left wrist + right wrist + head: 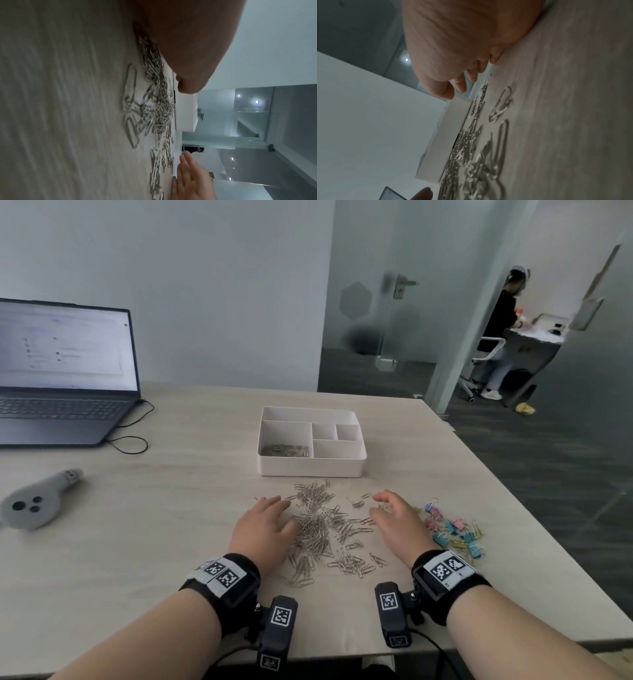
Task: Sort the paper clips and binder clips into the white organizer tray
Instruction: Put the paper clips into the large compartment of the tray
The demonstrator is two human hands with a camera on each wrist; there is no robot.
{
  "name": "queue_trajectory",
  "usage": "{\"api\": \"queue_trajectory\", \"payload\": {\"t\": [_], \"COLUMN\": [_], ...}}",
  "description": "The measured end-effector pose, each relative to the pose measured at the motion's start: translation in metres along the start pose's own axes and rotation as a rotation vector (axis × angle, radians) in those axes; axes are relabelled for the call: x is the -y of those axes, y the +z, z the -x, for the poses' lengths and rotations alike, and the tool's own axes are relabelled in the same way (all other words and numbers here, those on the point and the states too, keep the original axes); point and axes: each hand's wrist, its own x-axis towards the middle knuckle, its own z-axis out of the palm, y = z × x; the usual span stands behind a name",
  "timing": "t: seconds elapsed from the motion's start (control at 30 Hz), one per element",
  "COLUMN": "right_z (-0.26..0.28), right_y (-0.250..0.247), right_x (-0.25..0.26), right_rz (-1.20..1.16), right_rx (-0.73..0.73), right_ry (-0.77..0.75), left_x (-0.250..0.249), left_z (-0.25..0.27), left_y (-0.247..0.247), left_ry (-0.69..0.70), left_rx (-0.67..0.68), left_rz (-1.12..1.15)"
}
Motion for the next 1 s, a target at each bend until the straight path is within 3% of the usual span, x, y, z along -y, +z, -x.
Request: {"api": "queue_trajectory", "payload": {"t": [0.17, 0.33, 0.47, 0.6, 0.7, 0.8, 0.9, 1.0], "right_z": [-0.016, -0.035, -0.043, -0.048, -0.056, -0.058, -0.059, -0.062], "right_y": [0.013, 0.025, 0.031, 0.037, 0.045, 0.049, 0.047, 0.051], "right_x": [0.011, 0.014, 0.016, 0.023, 0.025, 0.026, 0.031, 0.034], "right_rz": [0.357, 0.469, 0.425, 0.367, 0.24, -0.067, -0.125, -0.02], "right_rx": [0.087, 0.132, 0.192, 0.242, 0.292, 0.237, 0.132, 0.175], "right_ry": [0.0, -0.034, -0.082, -0.155, -0.178, -0.189, -0.151, -0.166], "left_x": [-0.006, -0.009, -0.014, -0.016, -0.016, -0.012, -0.01, -0.016], "left_z": [-0.009, -0.023, -0.038, -0.048, -0.05, -0.051, -0.056, -0.059], "left_y": [0.006, 0.011, 0.015, 0.02, 0.017, 0.016, 0.017, 0.019], "left_ry": [-0.007, -0.01, -0.07, 0.007, 0.093, 0.085, 0.04, 0.047], "left_rx": [0.077, 0.114, 0.111, 0.101, 0.082, -0.054, -0.109, 0.02], "left_rz": [-0.174, -0.247, -0.246, -0.222, 0.013, 0.24, 0.162, -0.034]}}
